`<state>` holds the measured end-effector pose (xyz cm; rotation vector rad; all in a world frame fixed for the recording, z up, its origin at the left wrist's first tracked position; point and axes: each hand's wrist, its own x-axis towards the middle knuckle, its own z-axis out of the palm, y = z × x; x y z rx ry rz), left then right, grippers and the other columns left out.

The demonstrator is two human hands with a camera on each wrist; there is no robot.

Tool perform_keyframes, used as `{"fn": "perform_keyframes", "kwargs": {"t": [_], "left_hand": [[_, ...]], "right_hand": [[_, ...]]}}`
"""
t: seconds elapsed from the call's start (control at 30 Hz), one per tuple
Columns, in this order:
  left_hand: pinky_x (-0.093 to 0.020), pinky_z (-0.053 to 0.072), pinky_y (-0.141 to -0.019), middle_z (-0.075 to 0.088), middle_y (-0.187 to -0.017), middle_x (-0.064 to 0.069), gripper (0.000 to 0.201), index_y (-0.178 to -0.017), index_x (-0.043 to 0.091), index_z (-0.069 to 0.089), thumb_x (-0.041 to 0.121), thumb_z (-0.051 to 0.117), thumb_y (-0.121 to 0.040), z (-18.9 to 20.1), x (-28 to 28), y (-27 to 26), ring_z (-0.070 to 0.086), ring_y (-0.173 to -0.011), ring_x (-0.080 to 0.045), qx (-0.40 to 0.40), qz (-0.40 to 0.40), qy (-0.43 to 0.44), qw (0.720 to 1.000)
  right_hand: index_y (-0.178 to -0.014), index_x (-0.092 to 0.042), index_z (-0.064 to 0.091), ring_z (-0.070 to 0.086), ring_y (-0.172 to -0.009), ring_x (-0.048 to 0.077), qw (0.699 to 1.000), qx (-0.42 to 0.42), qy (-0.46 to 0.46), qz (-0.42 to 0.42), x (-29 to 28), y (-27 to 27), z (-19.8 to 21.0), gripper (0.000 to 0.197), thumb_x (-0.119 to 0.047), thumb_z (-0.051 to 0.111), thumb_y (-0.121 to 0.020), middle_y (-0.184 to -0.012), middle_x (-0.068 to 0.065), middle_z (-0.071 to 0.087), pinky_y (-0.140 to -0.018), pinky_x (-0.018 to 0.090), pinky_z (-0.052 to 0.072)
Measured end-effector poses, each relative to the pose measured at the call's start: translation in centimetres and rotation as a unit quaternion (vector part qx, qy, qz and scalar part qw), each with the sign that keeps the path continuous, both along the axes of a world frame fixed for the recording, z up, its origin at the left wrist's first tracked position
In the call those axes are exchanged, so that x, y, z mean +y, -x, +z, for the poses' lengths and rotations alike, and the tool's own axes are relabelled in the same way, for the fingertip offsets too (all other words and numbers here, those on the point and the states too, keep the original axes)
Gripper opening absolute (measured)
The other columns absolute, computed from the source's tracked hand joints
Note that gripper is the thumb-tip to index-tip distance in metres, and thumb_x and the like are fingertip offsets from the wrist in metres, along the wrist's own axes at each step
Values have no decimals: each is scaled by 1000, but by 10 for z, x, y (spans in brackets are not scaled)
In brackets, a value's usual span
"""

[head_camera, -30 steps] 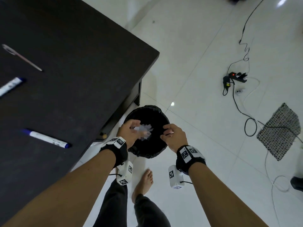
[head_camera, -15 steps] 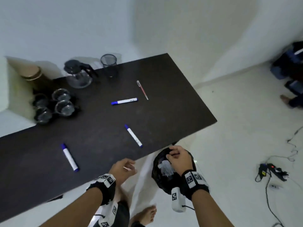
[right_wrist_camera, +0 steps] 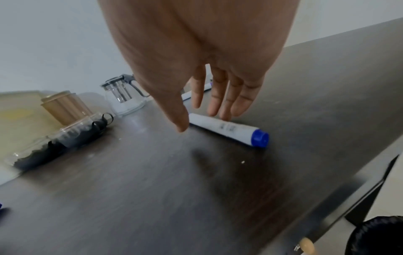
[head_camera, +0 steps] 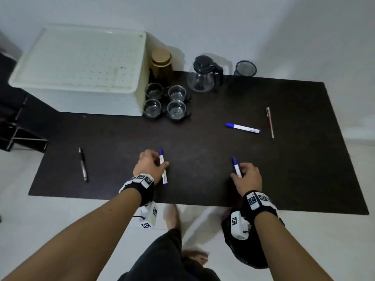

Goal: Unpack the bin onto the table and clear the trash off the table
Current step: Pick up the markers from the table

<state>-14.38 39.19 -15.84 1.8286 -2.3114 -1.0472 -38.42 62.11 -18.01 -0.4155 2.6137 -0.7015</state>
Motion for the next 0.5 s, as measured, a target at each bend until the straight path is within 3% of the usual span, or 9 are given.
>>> {"fn": "perform_keyframes", "kwargs": {"t": [0.13,0.23,0.33,0.5], "left_hand": [[-38,53,-84,57,-117,4,67,-115,26,50,64,79,-68,-16,-10,5,64,-101,-23,-19,27,-20,999],[-38,54,-82,61,-114,5,72,-116,27,49,69,78,-65,-25,-12,11,65,-100,-22,-32,26,-11,999],[-36,50,-78,62,-115,3,61,-118,26,52,61,76,-74,-29,-14,17,65,-100,-24,-36,20,-10,999],[-39,52,-84,65,-114,-1,35,-113,27,59,49,67,-87,-28,-12,32,65,-101,-27,-23,-3,7,1000]], "right_hand": [[-113,-18,64,64,-102,33,1000,7,-28,-9,-13,0,-8,40,-21,82,-77,-112,10,62,-91,42,52],[-111,-21,66,65,-99,30,999,7,-34,-7,-18,3,-12,35,-21,79,-79,-107,7,67,-87,39,51],[-105,-22,70,68,-92,26,1000,1,-24,-4,-24,4,-13,28,-23,79,-78,-95,3,72,-80,33,50],[-101,-23,70,66,-86,23,1000,-6,-1,-1,-28,2,-9,25,-21,78,-78,-88,0,69,-78,32,51]]}}
